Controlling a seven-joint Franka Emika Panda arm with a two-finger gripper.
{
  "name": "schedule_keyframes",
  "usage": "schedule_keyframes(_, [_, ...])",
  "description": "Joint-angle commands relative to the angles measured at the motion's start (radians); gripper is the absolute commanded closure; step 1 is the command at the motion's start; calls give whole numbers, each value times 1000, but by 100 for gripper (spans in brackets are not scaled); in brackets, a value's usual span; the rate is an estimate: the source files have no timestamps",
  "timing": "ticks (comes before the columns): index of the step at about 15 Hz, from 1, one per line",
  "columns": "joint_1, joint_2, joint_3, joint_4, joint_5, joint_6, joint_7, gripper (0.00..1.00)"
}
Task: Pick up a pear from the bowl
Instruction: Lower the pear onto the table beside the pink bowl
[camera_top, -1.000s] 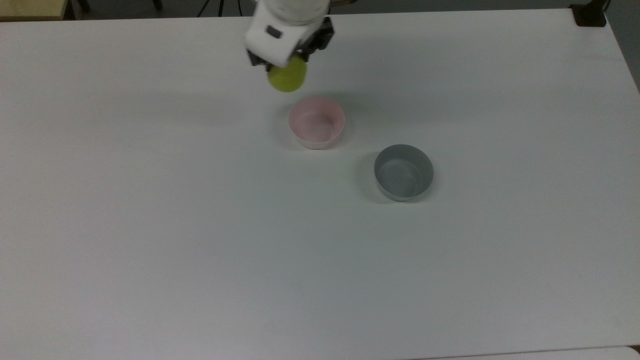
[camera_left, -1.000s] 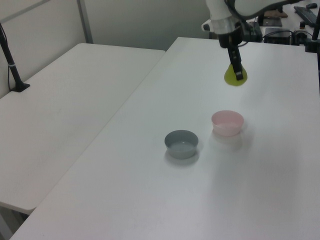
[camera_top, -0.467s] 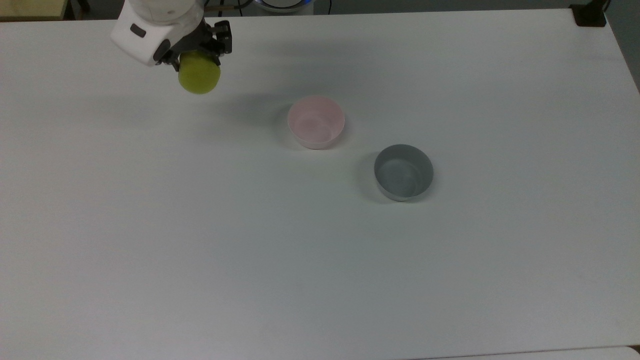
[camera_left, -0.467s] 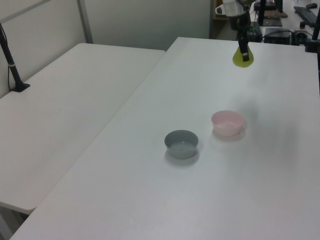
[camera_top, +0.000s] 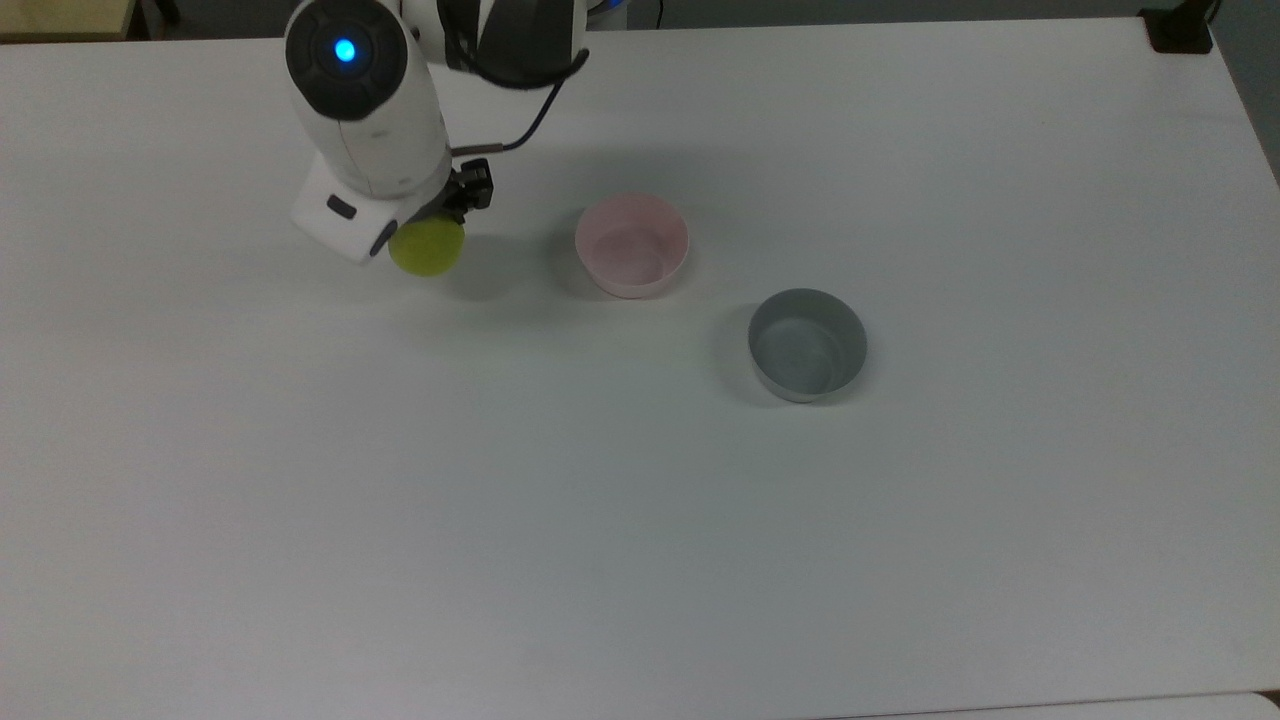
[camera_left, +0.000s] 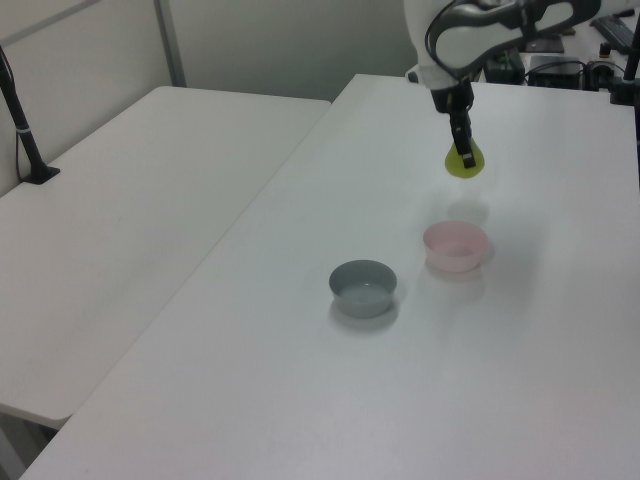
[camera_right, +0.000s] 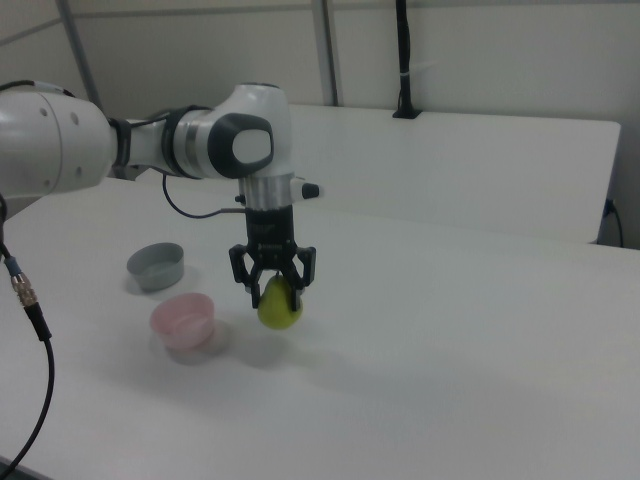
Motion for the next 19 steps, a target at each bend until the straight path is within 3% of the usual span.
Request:
schedule_keyframes(1, [4,59,-2,-8,-18,66,13,68])
schedule_keyframes(2, [4,67,-2,-14,-18,75,13,68])
schedule_keyframes(5, [4,79,-2,-62,-20,144,11,54])
schedule_keyframes(11, [4,73,-2,-60,-20,153,13,0])
schedule_keyframes(19, [4,-197,-2,-59,-14,33,87,0])
